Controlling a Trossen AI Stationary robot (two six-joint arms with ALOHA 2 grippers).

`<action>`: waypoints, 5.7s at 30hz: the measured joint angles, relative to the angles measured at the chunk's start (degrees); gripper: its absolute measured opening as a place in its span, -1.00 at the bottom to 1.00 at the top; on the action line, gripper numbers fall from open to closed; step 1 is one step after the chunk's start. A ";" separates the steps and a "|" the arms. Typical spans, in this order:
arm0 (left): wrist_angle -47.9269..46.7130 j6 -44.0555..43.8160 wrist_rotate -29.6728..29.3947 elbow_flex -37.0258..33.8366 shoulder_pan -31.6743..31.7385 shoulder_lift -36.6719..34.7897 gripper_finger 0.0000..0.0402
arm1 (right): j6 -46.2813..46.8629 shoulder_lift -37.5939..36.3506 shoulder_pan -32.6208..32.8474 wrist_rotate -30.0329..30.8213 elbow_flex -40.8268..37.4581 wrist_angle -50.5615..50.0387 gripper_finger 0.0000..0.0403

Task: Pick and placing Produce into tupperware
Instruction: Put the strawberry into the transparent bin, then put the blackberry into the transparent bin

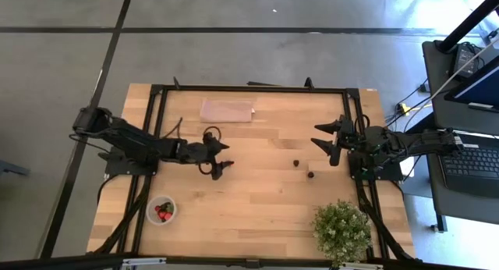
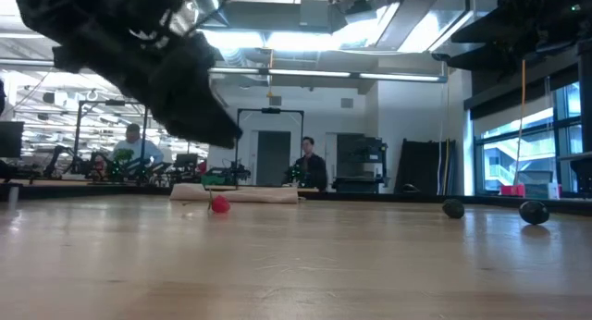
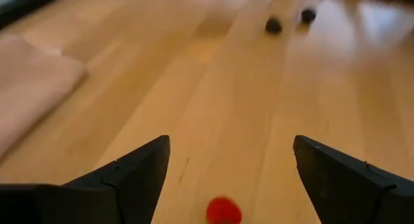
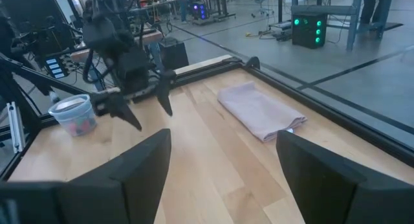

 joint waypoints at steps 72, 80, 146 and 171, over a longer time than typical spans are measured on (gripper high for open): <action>2.25 -4.96 0.48 0.19 0.07 16.44 -0.28 | -0.19 0.00 -0.01 0.00 0.02 -2.64 0.40; 4.58 -5.02 1.41 0.10 0.03 16.57 -0.46 | -0.20 0.02 0.00 0.00 0.02 -2.64 0.40; -83.23 -62.57 53.38 25.96 -29.13 0.52 -0.33 | -7.52 0.07 -3.85 0.11 0.04 2.73 0.40; -82.50 -57.79 52.60 24.66 -28.60 1.57 0.02 | -5.84 0.04 -3.89 0.02 0.04 2.73 0.40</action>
